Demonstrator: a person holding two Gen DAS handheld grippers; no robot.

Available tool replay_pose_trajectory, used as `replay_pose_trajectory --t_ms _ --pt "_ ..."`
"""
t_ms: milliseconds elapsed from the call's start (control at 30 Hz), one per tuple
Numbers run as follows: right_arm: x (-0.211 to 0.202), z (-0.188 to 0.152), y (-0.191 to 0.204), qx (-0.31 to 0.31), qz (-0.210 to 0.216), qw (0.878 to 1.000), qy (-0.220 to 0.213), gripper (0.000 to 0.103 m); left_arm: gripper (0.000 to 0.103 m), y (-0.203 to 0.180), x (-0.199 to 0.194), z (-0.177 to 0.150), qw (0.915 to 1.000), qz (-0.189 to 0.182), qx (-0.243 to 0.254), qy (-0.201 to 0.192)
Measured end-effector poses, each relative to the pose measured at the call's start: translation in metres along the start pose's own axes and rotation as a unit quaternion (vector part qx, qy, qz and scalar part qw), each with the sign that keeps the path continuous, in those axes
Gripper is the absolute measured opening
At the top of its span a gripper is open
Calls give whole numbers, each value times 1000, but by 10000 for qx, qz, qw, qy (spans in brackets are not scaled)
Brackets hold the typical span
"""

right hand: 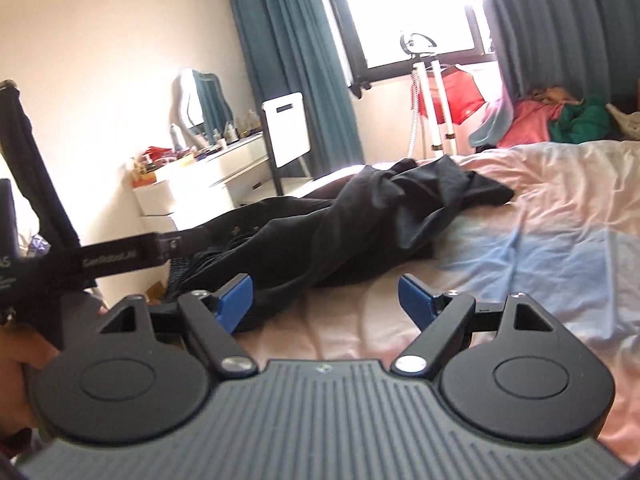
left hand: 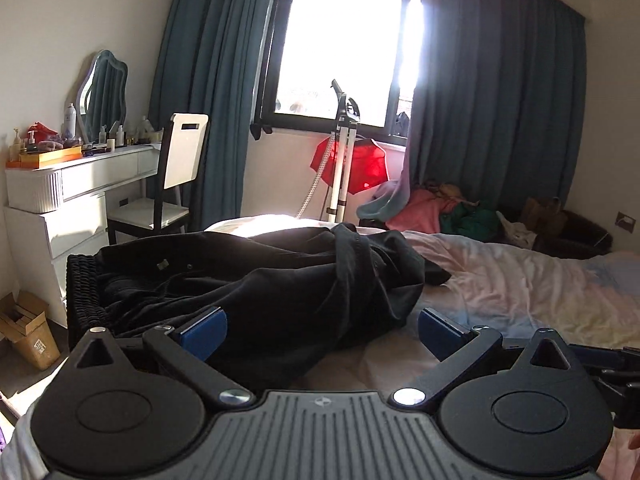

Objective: Fold clothes
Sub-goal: 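Open both grippers and lay the sweatpants flat on the bed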

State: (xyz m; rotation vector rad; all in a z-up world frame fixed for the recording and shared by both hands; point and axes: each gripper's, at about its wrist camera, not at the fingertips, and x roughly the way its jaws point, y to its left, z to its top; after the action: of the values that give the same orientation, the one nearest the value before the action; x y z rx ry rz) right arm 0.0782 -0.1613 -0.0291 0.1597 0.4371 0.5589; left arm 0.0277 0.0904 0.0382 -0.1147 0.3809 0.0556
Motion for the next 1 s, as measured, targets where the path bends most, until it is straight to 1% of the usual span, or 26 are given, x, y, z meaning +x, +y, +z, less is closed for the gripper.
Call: replay_pose_trajectory --t_ms 67,100,167,200,233,300,367,467,600,667,733,833,933,1000 --pt "-11 -10 -18 -74 -324 9993 -159 82 103 -21 -1 -17 9999 -124 28 -79" --pt "-17 -15 -27 -86 -485 9985 -228 82 103 -23 4 -25 9995 -315 -70 -26" --pt "-20 -23 -36 -83 -742 9970 -202 83 102 -26 15 -42 9971 -708 -275 90" --pt "-22 -27 -41 -83 -863 9960 -194 82 101 -28 20 -46 9963 -765 -317 210" --pt "-26 -32 -43 -83 -874 9958 -276 82 101 -29 24 -50 9959 -815 -279 273" --pt "-29 -37 -47 65 -927 9951 -346 82 101 -35 27 -56 9962 -802 -143 295" --pt "-29 -38 -49 160 -963 9945 -393 82 101 -34 27 -59 9967 -780 -2 232" --pt "-31 -35 -49 63 -1064 9933 -455 82 102 -33 30 -63 9972 -728 50 164" --pt "-35 -33 -54 144 -1086 9927 -507 82 102 -30 42 -65 9976 -596 -39 335" --pt "-38 -32 -58 240 -1137 9921 -469 82 103 -28 49 -65 9975 -565 -113 416" --pt "-41 -30 -62 277 -1225 9912 -417 82 103 -28 58 -64 9973 -544 -86 484" --pt "-47 -28 -69 419 -1242 9903 -457 82 103 -37 72 -61 9973 -473 298 481" --pt "-51 -29 -76 479 -1287 9892 -510 82 103 -48 93 -58 9956 -550 607 461" --pt "-52 -30 -80 480 -1389 9878 -514 82 103 -57 116 -54 9923 -693 780 662"
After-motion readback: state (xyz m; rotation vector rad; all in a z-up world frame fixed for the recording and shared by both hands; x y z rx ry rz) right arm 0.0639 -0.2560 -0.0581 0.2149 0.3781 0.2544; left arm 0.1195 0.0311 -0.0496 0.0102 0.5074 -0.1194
